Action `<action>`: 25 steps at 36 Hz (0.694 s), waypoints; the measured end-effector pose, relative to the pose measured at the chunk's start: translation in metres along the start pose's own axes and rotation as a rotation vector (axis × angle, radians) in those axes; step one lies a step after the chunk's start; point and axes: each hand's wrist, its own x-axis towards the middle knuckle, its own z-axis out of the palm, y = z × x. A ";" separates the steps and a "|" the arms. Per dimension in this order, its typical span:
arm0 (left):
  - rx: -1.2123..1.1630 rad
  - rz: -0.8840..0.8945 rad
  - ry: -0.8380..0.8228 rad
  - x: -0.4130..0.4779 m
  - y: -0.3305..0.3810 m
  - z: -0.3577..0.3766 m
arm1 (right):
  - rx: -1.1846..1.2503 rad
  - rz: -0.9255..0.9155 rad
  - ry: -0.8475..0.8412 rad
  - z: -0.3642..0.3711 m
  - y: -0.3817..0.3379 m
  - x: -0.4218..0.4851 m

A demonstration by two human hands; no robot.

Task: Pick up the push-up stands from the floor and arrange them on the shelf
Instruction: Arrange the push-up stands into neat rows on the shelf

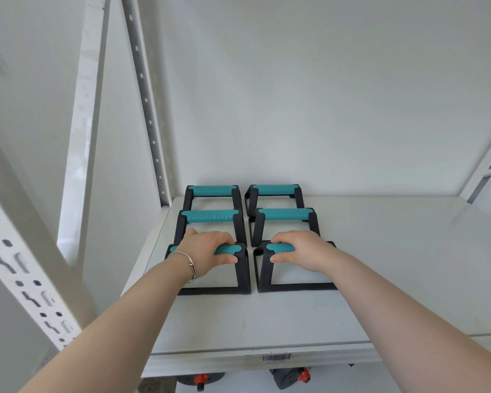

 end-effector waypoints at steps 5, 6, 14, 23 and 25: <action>-0.001 0.001 0.004 0.000 0.001 -0.001 | 0.002 0.003 -0.005 0.000 -0.001 0.003; -0.002 -0.001 0.002 0.000 0.001 -0.001 | 0.004 0.004 -0.009 0.000 -0.001 0.003; -0.014 -0.011 0.001 -0.002 0.002 -0.002 | 0.016 0.011 -0.033 -0.001 -0.001 0.001; -0.008 -0.035 -0.026 -0.001 0.002 -0.001 | 0.001 0.014 -0.002 0.000 -0.005 -0.001; -0.014 -0.037 -0.025 -0.001 0.002 -0.001 | 0.002 0.019 -0.011 0.000 -0.006 -0.001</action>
